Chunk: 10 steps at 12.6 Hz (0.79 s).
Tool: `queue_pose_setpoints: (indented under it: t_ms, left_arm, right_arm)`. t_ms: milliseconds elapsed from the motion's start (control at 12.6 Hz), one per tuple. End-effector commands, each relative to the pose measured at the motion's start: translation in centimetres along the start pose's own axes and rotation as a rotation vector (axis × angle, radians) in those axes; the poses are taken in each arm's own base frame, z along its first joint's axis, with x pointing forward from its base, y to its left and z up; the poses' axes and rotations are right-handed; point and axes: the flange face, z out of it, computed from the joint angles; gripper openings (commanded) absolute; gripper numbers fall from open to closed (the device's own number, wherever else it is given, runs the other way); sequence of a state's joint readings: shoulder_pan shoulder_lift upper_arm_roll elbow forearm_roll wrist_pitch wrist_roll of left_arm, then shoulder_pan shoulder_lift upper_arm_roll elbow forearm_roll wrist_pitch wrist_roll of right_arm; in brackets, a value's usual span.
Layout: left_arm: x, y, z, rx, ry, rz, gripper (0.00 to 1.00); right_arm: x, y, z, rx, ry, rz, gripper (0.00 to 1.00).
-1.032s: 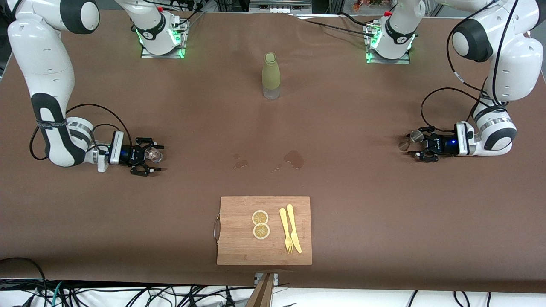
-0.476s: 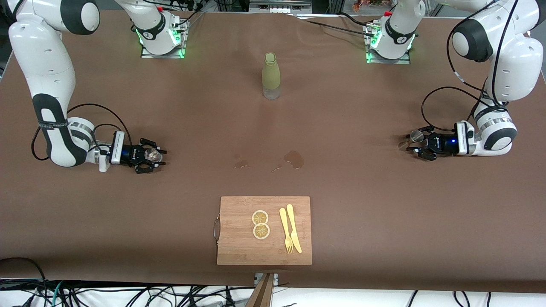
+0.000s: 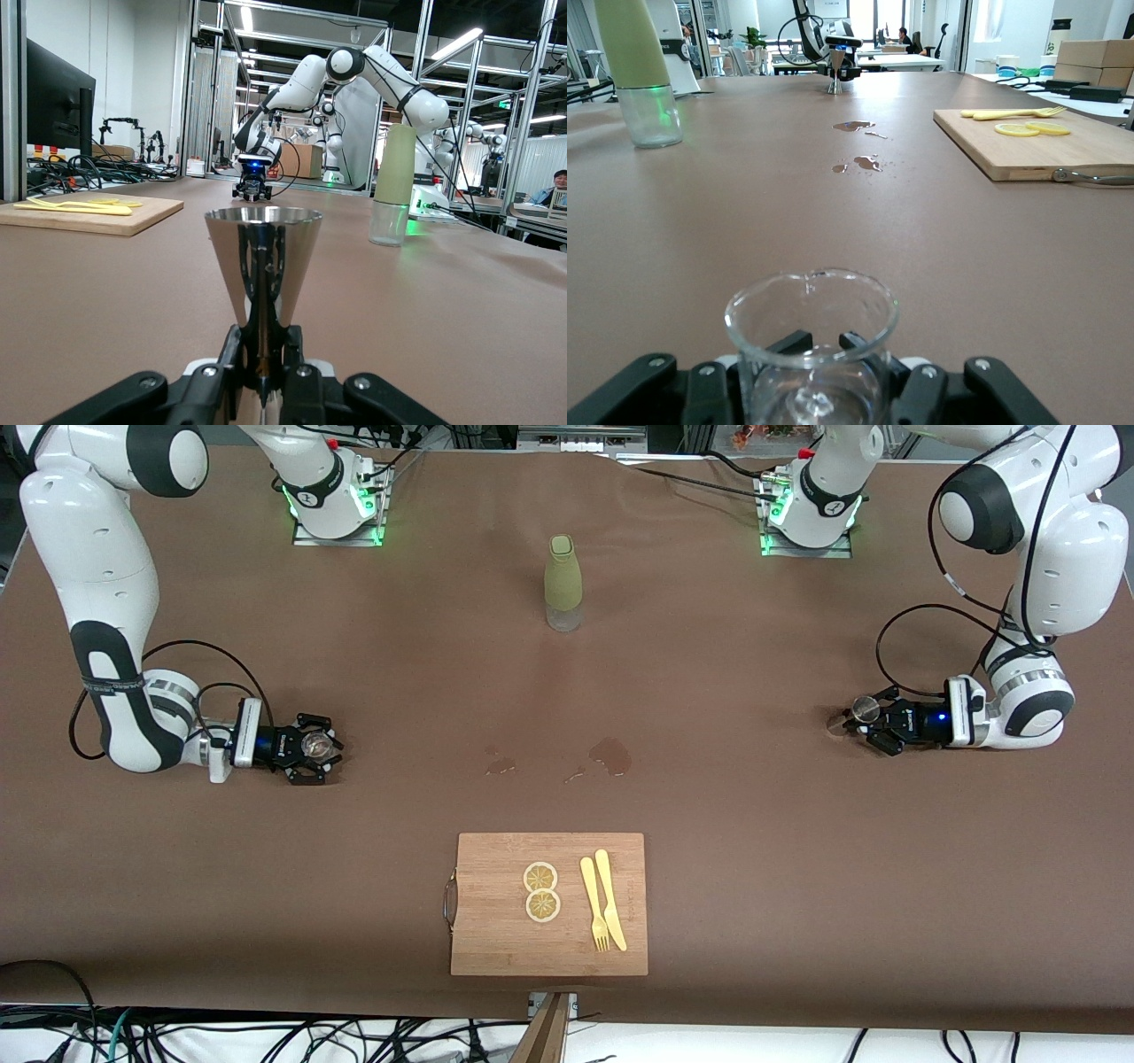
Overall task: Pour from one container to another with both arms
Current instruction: 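Close the right gripper on the glass cup while the left gripper grasps the jigger, then lift the glass cup with the right gripper while the left gripper brings the jigger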
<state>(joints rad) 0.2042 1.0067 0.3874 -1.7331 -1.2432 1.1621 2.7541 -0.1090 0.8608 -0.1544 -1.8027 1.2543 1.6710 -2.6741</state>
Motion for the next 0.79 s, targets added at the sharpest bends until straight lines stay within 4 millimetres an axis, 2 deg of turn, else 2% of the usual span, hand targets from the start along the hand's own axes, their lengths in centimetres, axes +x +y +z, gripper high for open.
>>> queue_pose_setpoints:
  t_ms: [0, 238, 397, 635, 714]
  left_arm:
    - [-0.5, 0.6, -0.2, -0.039, -0.009, 0.131, 0.0]
    - [0.3, 0.0, 0.2, -0.049, -0.005, 0.133, 0.0]
    - [1.8, -1.5, 2.1, -0.092, -0.006, 0.085, 0.0]
    - [4.5, -5.5, 8.0, -0.13, 0.036, 0.11, 0.0]
    - [4.6, -6.8, 10.2, -0.099, 0.053, 0.104, 0.0]
  right_arm:
    - [2.8, 0.9, -0.1, -0.017, 0.029, 0.042, 0.22]
    - [7.5, 2.4, -1.3, -0.022, 0.022, 0.109, 0.22]
    - [10.4, 2.6, -1.2, -0.021, 0.024, 0.147, 0.22]
    - [14.1, 2.3, 0.1, -0.027, 0.007, 0.19, 0.22]
    - [15.5, 2.2, 0.3, -0.033, -0.001, 0.203, 0.22]
